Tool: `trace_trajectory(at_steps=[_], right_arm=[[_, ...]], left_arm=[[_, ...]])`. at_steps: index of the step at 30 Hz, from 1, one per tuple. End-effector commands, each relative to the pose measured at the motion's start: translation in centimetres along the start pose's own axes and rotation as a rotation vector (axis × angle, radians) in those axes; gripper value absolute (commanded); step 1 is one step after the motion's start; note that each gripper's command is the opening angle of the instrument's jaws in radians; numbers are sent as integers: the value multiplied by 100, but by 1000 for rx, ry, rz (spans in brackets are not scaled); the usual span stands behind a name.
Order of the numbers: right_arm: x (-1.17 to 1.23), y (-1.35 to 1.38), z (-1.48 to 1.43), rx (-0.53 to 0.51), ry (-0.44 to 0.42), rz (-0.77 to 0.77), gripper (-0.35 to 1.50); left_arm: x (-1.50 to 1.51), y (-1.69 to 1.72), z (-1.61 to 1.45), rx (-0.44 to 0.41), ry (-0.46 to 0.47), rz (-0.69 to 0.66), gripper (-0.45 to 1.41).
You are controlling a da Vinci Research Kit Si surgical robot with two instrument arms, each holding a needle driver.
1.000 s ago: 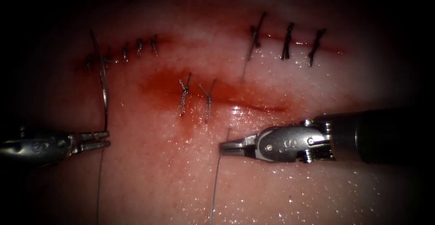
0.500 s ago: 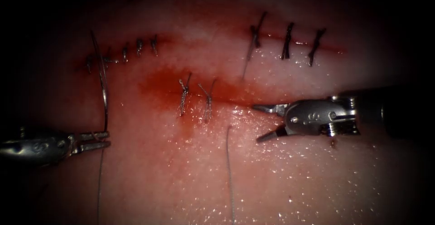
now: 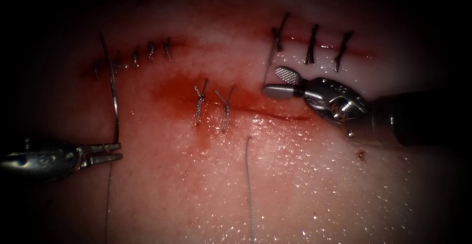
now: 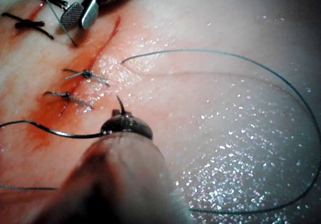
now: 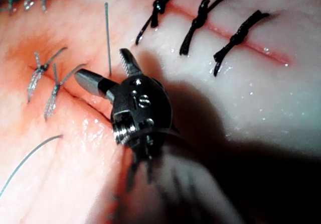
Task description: Wound Closure
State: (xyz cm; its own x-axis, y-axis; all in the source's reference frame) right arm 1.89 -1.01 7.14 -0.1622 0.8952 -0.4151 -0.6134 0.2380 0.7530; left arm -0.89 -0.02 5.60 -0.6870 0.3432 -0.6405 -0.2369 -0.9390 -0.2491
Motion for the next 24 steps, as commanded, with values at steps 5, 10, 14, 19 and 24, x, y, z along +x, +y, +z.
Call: trace_trajectory(at_steps=[5,10,14,19,24], right_arm=[[4,6,20,-16,19,5,58],[5,-2,30,-12,41,-29,26],[12,-14,31,62,38,-213,-35],[27,-26,25,100,82,-309,-35],[29,-30,23,110,89,-322,-35]], left_arm=[[-3,6,8,-3,-1,-1,-45],[-3,6,8,-2,-1,-1,-45],[-8,3,14,-3,-7,6,-45],[-21,-6,26,12,-40,22,-45],[-36,-14,27,26,-85,47,-45]])
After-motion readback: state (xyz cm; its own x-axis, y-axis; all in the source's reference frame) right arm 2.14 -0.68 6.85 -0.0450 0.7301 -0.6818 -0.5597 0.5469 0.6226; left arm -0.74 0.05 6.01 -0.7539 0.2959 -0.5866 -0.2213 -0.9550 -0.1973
